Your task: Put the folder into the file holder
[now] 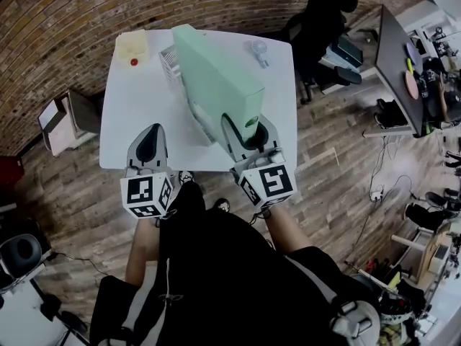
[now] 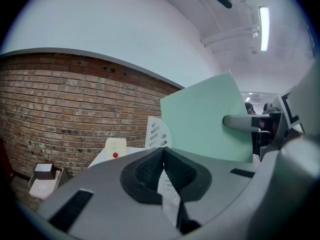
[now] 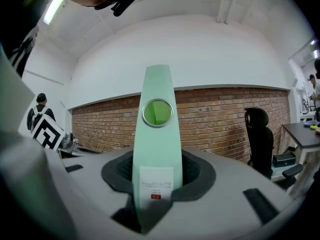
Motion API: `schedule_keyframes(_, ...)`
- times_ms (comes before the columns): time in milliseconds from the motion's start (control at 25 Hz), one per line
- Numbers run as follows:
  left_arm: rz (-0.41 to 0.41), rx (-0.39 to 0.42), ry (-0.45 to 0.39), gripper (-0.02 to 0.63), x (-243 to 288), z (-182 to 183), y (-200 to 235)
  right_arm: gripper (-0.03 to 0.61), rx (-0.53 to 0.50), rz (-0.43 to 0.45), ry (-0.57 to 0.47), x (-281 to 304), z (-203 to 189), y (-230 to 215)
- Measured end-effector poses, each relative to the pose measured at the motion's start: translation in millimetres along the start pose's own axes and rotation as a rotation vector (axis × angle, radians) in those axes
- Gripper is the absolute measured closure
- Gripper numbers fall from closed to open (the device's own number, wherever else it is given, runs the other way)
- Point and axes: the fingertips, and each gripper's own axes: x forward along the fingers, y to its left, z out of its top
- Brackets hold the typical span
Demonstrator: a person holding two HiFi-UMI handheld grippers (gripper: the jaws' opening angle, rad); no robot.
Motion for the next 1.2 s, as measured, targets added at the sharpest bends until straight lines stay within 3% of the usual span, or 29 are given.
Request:
schedule_keyframes(280, -0.013, -0.006, 0.022, 0.591, 26, 3, 31, 0.393, -0.005, 0.02, 0.071, 22, -2, 0)
schedule_keyframes(480, -0.076, -0.003, 0.042, 0.592, 41, 4, 32, 0.382, 0.017, 0.028, 0.125, 22, -3, -1)
schedule_keyframes(600, -0.128, 0.007, 0.07, 0.591, 48, -2, 27, 0.348, 0.001, 0.051, 0.27, 22, -15, 0)
schedule_keyframes(680, -0.152, 0.014, 0.088, 0.591, 54, -7, 25, 0.284, -0.027, 0.065, 0.394, 23, -26, 1)
schedule_keyframes(800, -0.16, 0.019, 0.099, 0.591, 60, -9, 24, 0.239, -0.02, 0.104, 0.503, 21, -37, 5)
schedule_keyframes(920, -0.15, 0.018, 0.093, 0.591, 62, -7, 19, 0.241, 0.047, 0.172, 0.588, 17, -49, 14)
schedule_keyframes(960, -0.14, 0.015, 0.092, 0.591, 61, -6, 18, 0.272, 0.056, 0.184, 0.619, 16, -54, 16)
schedule_keyframes(1000, -0.13, 0.011, 0.092, 0.591, 60, -6, 18, 0.345, 0.049, 0.188, 0.644, 16, -57, 18)
schedule_keyframes(1040, -0.119, 0.007, 0.091, 0.591, 58, -6, 18, 0.345, 0.03, 0.187, 0.66, 16, -59, 18)
schedule_keyframes(1200, -0.077, 0.008, 0.083, 0.591, 54, -2, 23, 0.388, 0.004, 0.165, 0.628, 19, -57, 11)
